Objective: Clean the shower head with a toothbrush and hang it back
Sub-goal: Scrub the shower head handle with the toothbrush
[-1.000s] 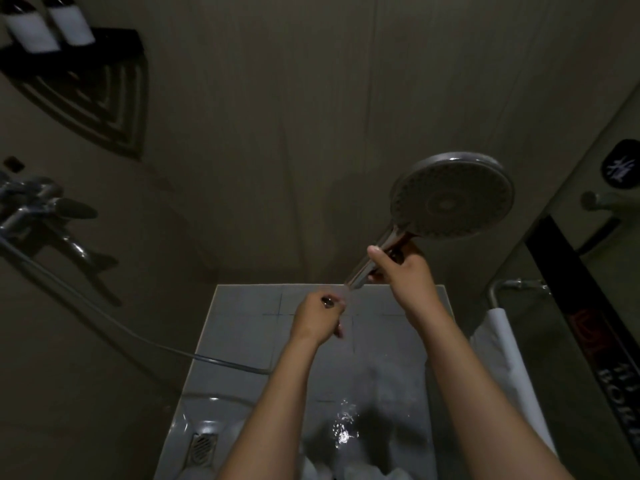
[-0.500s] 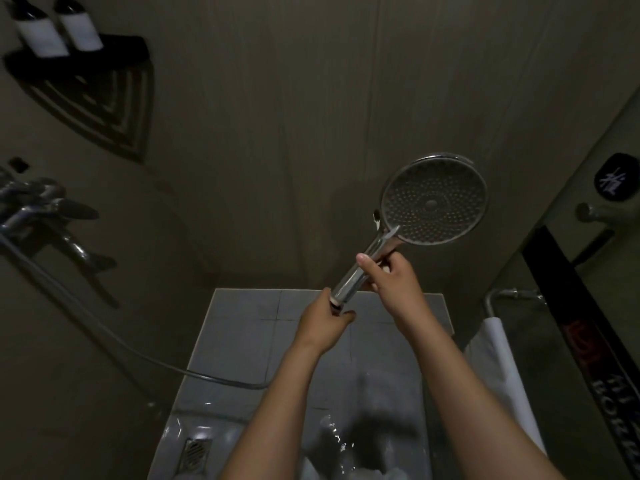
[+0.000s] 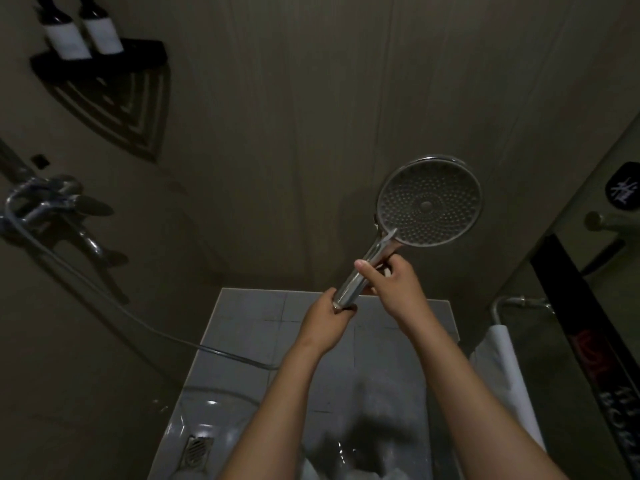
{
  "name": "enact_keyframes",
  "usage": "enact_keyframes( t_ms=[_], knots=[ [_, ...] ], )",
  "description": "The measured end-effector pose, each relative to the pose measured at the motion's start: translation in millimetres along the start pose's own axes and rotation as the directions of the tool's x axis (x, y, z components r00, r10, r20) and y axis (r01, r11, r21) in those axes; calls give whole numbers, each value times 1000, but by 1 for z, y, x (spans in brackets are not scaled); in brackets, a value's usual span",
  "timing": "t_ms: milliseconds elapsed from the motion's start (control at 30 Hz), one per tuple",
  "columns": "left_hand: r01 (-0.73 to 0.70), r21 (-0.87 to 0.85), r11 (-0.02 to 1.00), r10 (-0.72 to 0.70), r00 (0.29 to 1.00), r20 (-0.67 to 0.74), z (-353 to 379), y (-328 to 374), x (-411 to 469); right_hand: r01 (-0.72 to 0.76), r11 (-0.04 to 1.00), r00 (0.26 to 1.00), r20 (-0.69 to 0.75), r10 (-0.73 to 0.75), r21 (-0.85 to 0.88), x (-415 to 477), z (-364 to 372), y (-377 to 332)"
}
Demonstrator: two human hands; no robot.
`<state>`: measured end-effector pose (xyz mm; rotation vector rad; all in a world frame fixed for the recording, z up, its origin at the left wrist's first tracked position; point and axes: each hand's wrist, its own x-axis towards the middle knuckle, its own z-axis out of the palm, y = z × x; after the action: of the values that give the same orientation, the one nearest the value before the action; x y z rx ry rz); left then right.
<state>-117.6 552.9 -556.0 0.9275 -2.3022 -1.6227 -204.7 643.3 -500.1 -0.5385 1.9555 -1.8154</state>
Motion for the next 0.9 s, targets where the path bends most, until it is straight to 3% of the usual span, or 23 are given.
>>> enact_keyframes(
  t_ms=[133,267,467,800,900],
  knots=[
    [31,34,999,-34,997,75,3,-3,-4,77,959,996,-17,-85,-271,2,1,4],
    [57,3,998,-57,997,51,6,-5,-8,70,941,997,-3,-75,-331,1,3,3],
    [15,0,1000,-15,1000,27,4,-5,-9,-11,972,997,-72,-6,-233,3,1,10],
    [28,-52,998,-14,968,252,-6,7,-15,-43,986,990,-141,20,-160,2,-9,17],
    [110,-144,983,-61,948,312,-13,14,-15,-58,993,989,-141,44,-101,2,-11,14]
  ],
)
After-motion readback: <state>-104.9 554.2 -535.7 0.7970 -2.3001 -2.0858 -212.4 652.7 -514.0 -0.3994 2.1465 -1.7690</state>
